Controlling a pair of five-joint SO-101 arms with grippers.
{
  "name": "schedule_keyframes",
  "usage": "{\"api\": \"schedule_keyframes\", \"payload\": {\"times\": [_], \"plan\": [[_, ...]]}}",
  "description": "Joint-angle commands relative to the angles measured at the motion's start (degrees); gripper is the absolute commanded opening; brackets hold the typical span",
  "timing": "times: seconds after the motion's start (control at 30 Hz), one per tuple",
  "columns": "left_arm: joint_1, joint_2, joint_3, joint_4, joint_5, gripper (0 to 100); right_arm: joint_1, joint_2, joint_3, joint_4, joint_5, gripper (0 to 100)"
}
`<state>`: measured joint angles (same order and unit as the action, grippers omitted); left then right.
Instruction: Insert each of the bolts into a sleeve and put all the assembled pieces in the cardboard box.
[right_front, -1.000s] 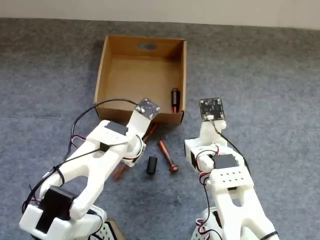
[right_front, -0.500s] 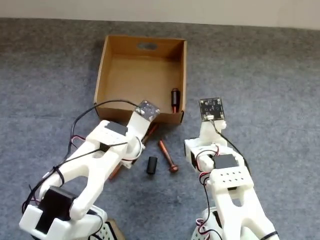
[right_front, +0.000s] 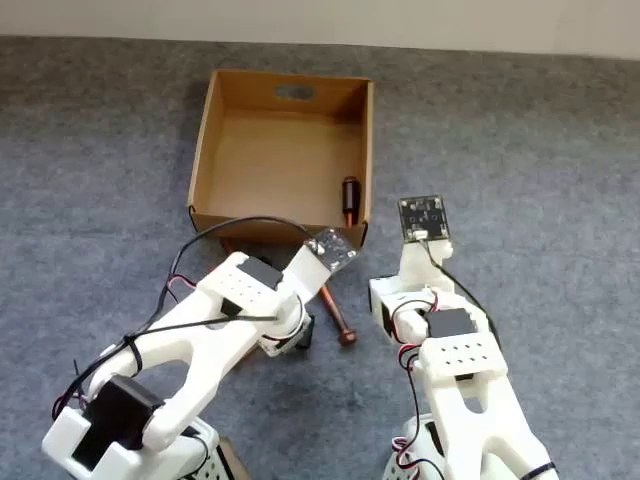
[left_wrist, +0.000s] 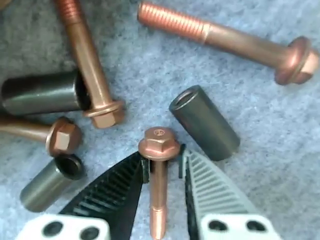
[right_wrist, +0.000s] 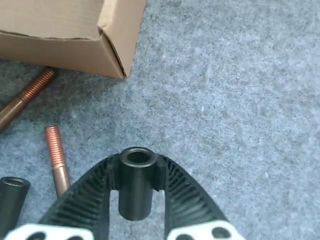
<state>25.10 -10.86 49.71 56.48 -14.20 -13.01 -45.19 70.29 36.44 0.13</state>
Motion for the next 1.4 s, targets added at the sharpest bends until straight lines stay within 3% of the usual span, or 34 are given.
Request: {"api": "schedule_keyframes", "payload": {"times": [0.0, 0.2, 0.3, 0.47, 0.6, 0.7, 0.83, 0.97, 1.17, 1.37], "plan": [[1.10, -0.22, 1.27, -1.93, -0.53, 12, 1.01, -1.45, -0.13, -0.92, -0.09, 0.6], [1.19, -0.22, 1.36, -2.37, -0.53, 8, 1.01, -1.45, -0.13, -0.92, -0.09, 0.6], [1.19, -0.31, 1.36, -2.55, -0.53, 0, 0.92, -1.45, -0.13, -0.84, -0.09, 0.6], [1.19, -1.27, 0.57, -2.11, -0.53, 1, 0.84, -1.98, -0.22, -0.66, -0.44, 0.6], [-2.51, -9.01, -3.47, 7.30, -0.53, 1, 0.75, -1.98, -0.75, -0.66, -0.44, 0.6], [-7.96, -18.24, -4.79, 9.76, -0.53, 1, 0.57, -2.07, -2.15, -0.48, -0.44, 0.6], [-12.62, -28.62, -4.62, 5.80, -0.44, 1, 0.57, -2.07, -7.87, 3.91, -0.44, 0.6], [-12.79, -36.18, -4.97, -0.26, 0.35, 1, 0.57, -2.07, -14.64, 7.16, -0.53, 0.6], [-13.05, -42.59, -4.97, -10.64, 12.75, 1, 0.48, -5.49, -18.33, 11.38, -5.54, 0.6], [-12.88, -46.11, -5.05, -21.01, 19.78, 1, -3.47, -24.57, -11.12, 11.21, -5.71, 0.6]]}}
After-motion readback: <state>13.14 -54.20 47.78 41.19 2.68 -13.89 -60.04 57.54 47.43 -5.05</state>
